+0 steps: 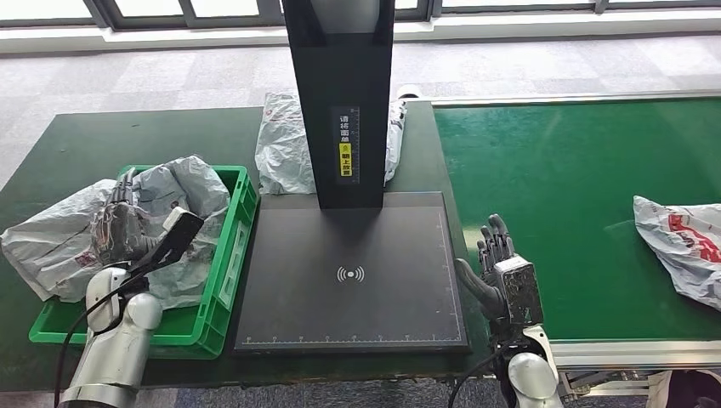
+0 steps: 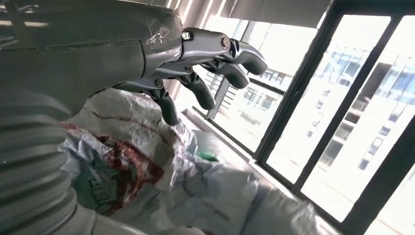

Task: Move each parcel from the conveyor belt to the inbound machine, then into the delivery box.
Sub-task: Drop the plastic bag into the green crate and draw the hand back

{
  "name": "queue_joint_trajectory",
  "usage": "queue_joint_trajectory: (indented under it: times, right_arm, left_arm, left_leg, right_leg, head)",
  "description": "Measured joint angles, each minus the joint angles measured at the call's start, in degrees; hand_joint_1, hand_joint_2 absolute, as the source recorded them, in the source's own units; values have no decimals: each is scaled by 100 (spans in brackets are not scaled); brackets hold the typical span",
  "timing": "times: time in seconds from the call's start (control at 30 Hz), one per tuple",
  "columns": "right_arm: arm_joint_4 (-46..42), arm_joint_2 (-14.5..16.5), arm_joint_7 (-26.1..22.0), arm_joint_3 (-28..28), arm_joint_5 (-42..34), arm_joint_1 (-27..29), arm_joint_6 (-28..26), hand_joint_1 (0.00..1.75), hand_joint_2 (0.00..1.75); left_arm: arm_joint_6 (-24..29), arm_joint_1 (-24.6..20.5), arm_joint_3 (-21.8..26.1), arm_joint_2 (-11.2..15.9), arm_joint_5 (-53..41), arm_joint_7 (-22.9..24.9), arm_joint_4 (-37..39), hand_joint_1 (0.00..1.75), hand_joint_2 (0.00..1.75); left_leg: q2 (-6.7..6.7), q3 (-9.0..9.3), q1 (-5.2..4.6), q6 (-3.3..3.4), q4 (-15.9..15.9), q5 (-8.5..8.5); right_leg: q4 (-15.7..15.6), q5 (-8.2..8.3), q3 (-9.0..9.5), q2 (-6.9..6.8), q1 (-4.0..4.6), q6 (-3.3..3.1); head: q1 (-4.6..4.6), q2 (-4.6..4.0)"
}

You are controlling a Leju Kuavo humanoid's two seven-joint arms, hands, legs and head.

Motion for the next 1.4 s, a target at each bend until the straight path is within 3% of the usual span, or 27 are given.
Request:
queue_joint_trajectory:
  times: [0.17, 0.9, 1.13, 1.3, 1.37, 1.4]
  right_arm:
    - [-26, 60, 4, -64, 61, -5, -8, 0, 175]
    - [-29, 96, 4, -70, 63, -3, -16, 0, 175]
    - [-29, 96, -20, -70, 75, 10, -31, 0, 175]
    - [-30, 96, -26, -70, 77, 19, -36, 0, 175]
    - [-38, 96, -38, -70, 83, 37, -39, 0, 175]
    - [-63, 96, -82, -70, 112, 57, -67, 0, 175]
  left_arm:
    - [554, -2, 2, -178, 609, -382, -505, 0, 0]
    - [599, 5, 3, -339, 660, -430, -874, 0, 0]
    - [923, 12, 41, -385, 1051, -989, -1011, 0, 0]
    - [925, 19, 65, -403, 1108, -1097, -1056, 0, 0]
    - [885, 29, 77, -421, 1214, -1183, -1097, 0, 87]
    - [604, 55, 23, -467, 1567, -1280, -1161, 0, 131]
  left_leg:
    - [-2, 0, 1, 0, 0, 0]
    - [1, -3, 1, -1, 0, 0]
    - [0, -3, 1, -1, 0, 0]
    - [0, -3, 1, 0, 0, -1]
    - [1, -3, 1, 0, 0, -1]
    - [0, -4, 1, 0, 0, -1]
  right_leg:
    - [0, 0, -1, 0, 2, -1]
    - [0, -1, -5, 1, 2, -1]
    - [0, -1, -5, 1, 2, -1]
    - [0, -1, -5, 1, 2, -1]
    - [0, -1, -6, 1, 2, -1]
    - [-1, -1, -6, 1, 1, -1]
  head:
    - [-1, 1]
    - [0, 1]
    - [0, 1]
    - [1, 0]
    - [0, 1]
    - [0, 1]
